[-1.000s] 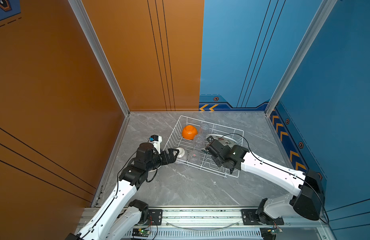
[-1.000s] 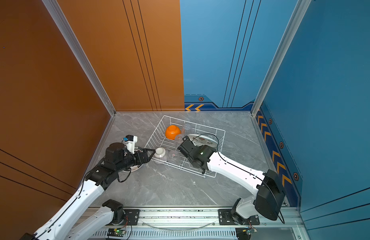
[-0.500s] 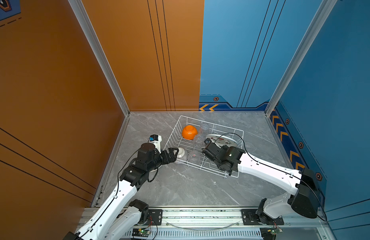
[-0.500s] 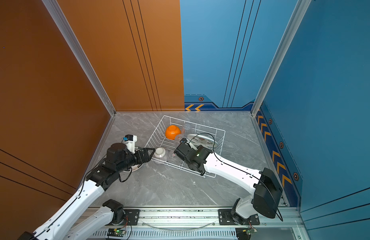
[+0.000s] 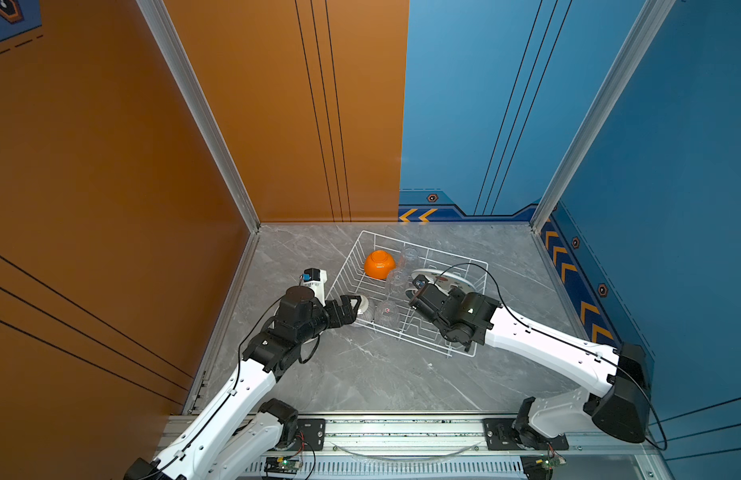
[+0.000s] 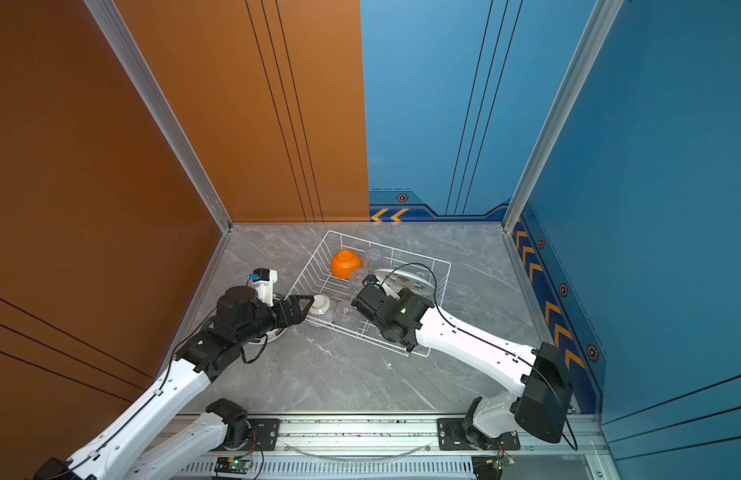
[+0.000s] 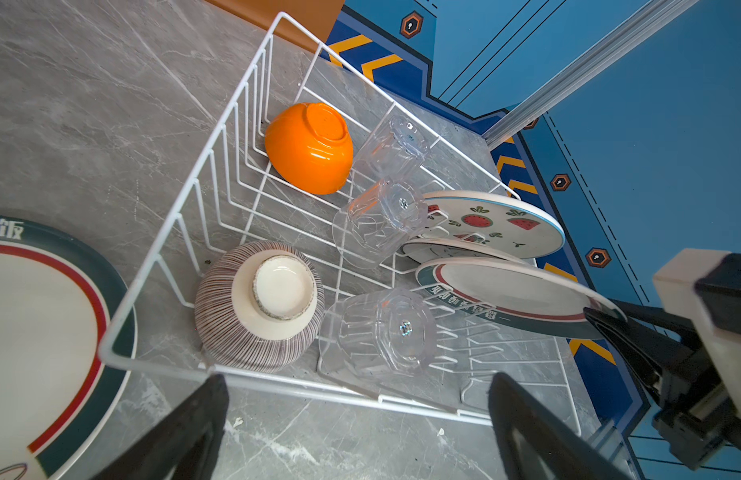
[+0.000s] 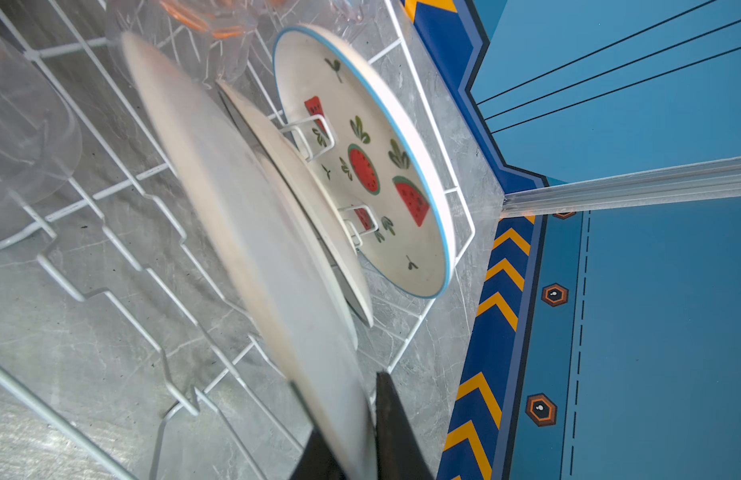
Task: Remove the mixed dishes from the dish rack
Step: 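Grasp the green-rimmed plate edge with the right gripper and tilt it upright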
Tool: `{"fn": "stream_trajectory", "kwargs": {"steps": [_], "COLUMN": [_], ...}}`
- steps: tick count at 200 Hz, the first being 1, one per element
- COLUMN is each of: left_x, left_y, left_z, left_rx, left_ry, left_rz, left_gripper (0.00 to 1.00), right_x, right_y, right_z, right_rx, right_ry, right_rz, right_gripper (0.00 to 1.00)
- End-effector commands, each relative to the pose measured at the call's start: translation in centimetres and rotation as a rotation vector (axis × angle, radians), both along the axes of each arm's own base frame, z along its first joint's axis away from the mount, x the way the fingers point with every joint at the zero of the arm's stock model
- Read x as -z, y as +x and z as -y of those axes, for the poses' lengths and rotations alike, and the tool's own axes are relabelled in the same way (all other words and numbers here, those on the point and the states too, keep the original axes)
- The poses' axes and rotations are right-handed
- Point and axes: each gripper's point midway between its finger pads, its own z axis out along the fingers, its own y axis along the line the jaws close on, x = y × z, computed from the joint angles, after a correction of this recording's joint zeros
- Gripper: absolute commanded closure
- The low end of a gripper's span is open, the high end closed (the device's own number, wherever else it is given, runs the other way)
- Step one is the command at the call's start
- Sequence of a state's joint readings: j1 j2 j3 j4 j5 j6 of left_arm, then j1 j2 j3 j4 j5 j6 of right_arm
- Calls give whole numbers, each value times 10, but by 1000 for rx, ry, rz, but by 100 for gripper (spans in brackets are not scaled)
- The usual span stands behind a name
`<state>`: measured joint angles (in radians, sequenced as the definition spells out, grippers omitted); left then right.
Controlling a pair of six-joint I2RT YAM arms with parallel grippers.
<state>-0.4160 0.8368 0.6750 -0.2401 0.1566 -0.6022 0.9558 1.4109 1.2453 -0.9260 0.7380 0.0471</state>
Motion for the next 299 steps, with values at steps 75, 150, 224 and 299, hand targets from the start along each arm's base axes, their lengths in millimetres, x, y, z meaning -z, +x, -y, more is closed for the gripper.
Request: {"fn": "stream_trajectory", "kwargs": {"steps": [75,150,224,299], "left_x": [4,-4,-7,-11], "left_y": [4,10,16,17], "left_z": [11,22,36,46], "left_rx": [17,36,66,80], "left_ry": [-5,-42,-59,-83], "left_rz": [-5,25,2,-1], "left_gripper": [2,2,2,2], "right_x": [-75,-94,-110,-119], "right_y": [12,19,21,25], "right_z": [-12,-6,-5,-9], "right_rx": [44,127,167,167], "right_ry": [319,559,800,878], "right_rz": [140,112,91,101], "right_gripper": [100,100,100,100]}}
